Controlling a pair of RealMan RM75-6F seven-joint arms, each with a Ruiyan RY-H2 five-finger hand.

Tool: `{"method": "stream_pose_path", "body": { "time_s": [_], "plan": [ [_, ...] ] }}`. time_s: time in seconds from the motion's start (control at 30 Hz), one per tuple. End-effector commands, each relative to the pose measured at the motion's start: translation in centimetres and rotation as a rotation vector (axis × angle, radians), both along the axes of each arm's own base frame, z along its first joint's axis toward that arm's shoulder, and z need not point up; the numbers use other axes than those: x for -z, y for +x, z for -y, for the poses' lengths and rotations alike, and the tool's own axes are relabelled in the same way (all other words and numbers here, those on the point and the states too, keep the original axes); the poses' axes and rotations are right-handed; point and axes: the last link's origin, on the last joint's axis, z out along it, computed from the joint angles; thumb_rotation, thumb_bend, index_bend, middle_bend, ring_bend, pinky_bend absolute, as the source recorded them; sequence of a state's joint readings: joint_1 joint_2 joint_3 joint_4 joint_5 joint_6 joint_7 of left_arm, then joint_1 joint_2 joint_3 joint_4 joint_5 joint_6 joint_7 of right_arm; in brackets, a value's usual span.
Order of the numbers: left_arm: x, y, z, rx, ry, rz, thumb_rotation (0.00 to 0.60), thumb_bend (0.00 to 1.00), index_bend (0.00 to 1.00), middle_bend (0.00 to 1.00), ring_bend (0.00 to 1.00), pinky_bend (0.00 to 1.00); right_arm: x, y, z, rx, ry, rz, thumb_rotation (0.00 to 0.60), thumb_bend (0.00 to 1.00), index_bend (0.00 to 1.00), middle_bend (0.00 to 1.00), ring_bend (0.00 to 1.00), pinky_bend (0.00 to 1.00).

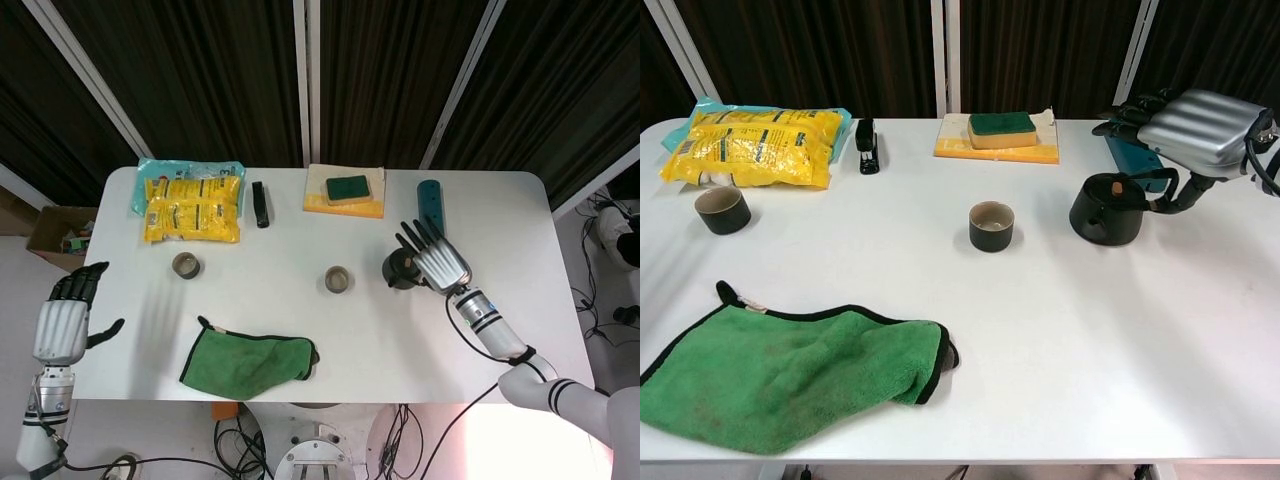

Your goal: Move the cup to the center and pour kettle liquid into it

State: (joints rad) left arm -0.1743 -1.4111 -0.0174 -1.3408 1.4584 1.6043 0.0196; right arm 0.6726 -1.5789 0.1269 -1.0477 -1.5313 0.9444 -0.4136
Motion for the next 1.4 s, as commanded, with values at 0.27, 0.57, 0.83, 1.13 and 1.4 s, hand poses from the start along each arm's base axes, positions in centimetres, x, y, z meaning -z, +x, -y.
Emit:
{"method": "stream_pose_path", "body": {
  "time_s": [0.27,0.57,0.83,1.13,1.4],
  "plan": [
    [0.2,-0.3,0.0,-0.015,-0.018,0.011,0.600,0.12,0.11,0.14,0.15,0.23,-0.4,2.6,1.2,-0.017,-0.004,0.016,0.509,0.18,0.00,0.00,0.00,0.00],
    [0.3,-0.9,0.2,-0.042,-0.049,0.016,0.600,0.12,0.11,0.14,0.15,0.23,-0.2,4.8,2.4,-0.027,0.004,-0.008,0.508,0.18,0.00,0.00,0.00,0.00],
    [0.3,-1.3,0.2,-0.055,-0.057,0.029,0.600,0.12,0.11,0.14,0.15,0.23,0.2,6.2,3.5,-0.022,0.010,-0.040,0.509,0.18,0.00,0.00,0.00,0.00],
    [0.1,-1.3,0.2,-0.062,-0.050,0.035,0.600,0.12,0.11,0.14,0.15,0.23,0.7,7.5,4.9,-0.011,0.004,-0.045,0.508,0.18,0.00,0.00,0.00,0.00],
    [0.1,-1.2,0.2,-0.060,-0.056,0.030,0.600,0.12,0.11,0.14,0.15,0.23,0.3,7.1,4.6,0.004,0.044,-0.044,0.506,0.18,0.00,0.00,0.00,0.00]
  ]
}}
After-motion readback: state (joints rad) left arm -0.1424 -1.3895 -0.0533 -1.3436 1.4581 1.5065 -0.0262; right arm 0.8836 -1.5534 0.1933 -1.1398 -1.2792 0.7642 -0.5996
